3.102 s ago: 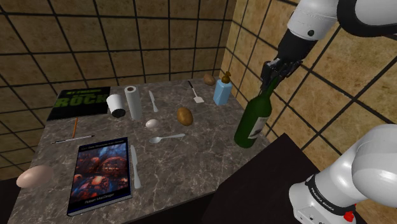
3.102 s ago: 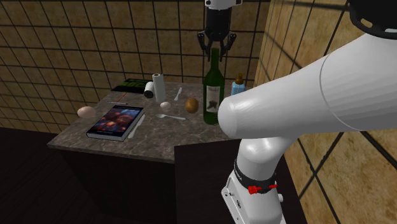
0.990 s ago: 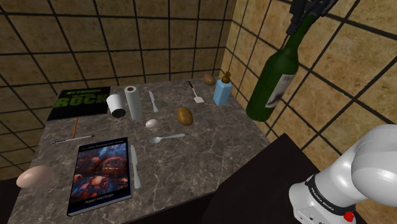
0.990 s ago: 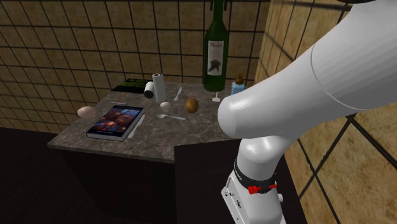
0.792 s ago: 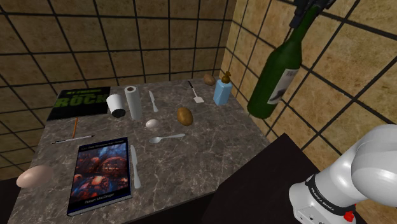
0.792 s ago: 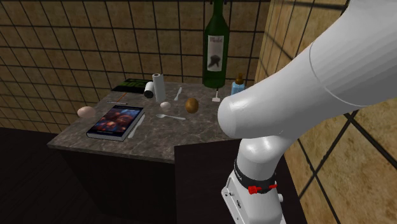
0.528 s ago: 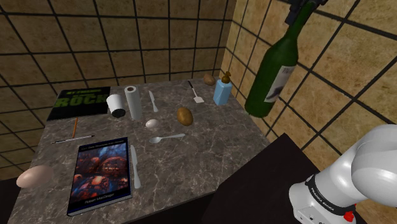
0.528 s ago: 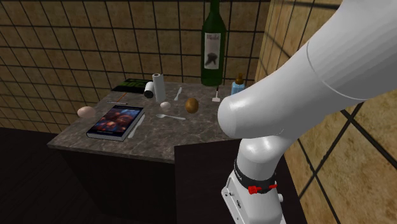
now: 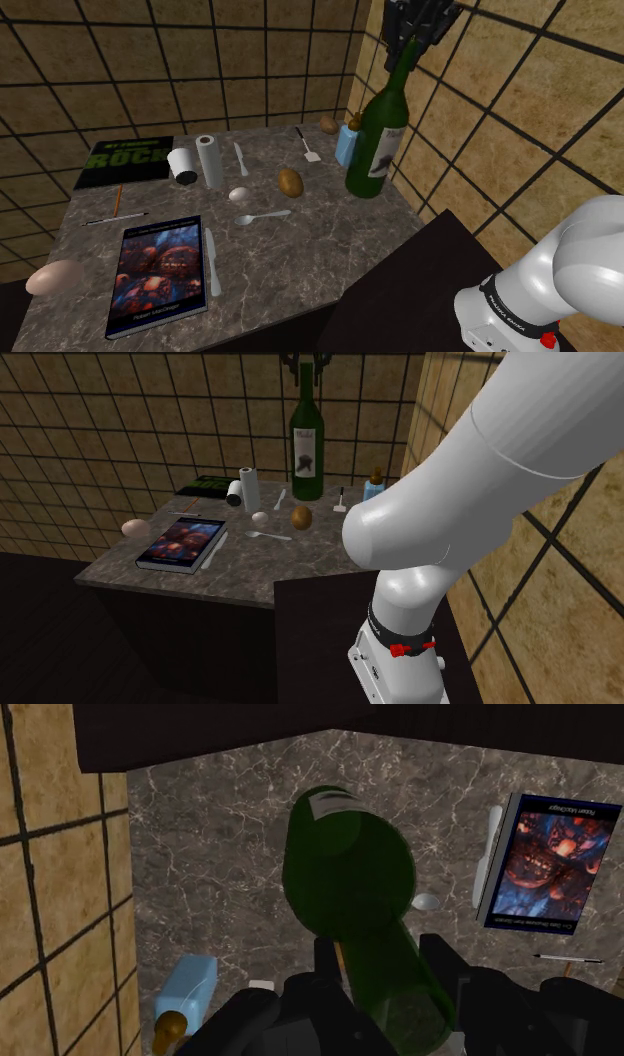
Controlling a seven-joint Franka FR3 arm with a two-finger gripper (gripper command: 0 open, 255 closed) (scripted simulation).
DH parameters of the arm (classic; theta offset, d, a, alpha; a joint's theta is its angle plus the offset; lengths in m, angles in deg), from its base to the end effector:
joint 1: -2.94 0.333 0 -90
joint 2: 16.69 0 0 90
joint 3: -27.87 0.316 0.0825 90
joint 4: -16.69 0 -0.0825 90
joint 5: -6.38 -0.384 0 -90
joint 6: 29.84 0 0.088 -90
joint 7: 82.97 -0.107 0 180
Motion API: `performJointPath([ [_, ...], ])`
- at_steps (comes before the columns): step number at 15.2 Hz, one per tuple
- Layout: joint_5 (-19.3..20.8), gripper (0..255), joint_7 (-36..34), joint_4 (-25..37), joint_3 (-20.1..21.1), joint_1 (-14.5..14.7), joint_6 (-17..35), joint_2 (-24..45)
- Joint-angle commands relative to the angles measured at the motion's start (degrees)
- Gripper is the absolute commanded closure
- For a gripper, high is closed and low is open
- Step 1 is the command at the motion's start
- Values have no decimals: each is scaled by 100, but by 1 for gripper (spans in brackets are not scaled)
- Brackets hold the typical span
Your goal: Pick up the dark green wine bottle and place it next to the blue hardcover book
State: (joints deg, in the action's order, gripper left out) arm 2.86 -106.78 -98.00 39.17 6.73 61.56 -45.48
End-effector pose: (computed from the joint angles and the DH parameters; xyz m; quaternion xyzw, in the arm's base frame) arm 0.3776 0.1304 0.6562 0.9953 -0.0852 0.0468 0.0015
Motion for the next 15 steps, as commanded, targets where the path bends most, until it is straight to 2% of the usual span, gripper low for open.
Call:
performJointPath([
  [1, -5, 255, -142, -51, 134, 12, 313, 249],
  [8, 125, 255, -693, 58, 605, 66, 1223, 1278],
  [15, 541, 255, -1332, 544, 994, 166, 1939, 2554],
])
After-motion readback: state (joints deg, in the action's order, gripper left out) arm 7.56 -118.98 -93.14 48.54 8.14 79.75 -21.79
